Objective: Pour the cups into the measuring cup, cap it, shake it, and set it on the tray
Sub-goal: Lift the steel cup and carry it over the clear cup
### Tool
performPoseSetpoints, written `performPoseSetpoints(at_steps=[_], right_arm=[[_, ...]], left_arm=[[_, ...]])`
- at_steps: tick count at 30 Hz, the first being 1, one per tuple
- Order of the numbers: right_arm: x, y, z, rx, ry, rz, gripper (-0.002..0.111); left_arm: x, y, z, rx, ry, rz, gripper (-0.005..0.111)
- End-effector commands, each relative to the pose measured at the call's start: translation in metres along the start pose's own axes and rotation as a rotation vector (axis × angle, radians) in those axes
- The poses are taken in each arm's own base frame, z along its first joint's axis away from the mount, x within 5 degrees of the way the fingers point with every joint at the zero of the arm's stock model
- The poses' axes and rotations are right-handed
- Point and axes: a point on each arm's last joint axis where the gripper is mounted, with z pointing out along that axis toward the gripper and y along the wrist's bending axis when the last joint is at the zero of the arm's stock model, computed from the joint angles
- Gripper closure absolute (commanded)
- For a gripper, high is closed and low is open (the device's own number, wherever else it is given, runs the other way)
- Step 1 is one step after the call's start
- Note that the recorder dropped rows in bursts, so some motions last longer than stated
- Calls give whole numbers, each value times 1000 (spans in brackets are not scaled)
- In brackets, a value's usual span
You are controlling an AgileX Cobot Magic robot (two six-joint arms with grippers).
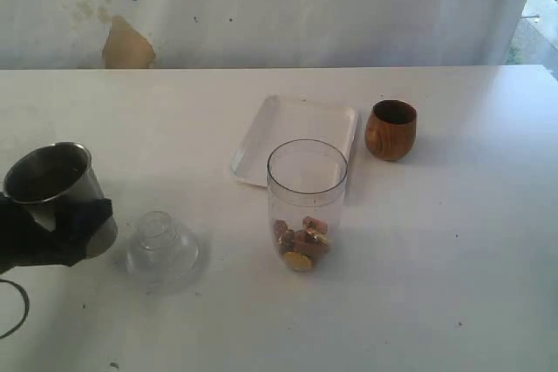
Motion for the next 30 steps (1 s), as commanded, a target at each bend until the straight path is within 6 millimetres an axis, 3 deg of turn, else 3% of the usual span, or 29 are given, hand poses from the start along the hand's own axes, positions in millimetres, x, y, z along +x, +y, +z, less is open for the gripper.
performPoseSetpoints(at_steps=[1, 9, 18, 24, 30], right_arm=[[1, 0, 0, 4, 0, -2, 108], [1, 0, 0, 4, 0, -2, 108], [1, 0, 0, 4, 0, -2, 108], [1, 0, 0, 4, 0, -2, 108], [1, 0, 0, 4, 0, -2, 108]], left_arm=[[-15, 2, 14, 51, -18, 9, 107], [-45, 7, 37, 126, -70, -44, 107], [-81, -3, 73, 160, -20, 31, 107], [-110, -25, 97, 188, 0, 117, 107], [-136, -71, 117, 254, 3, 241, 107]])
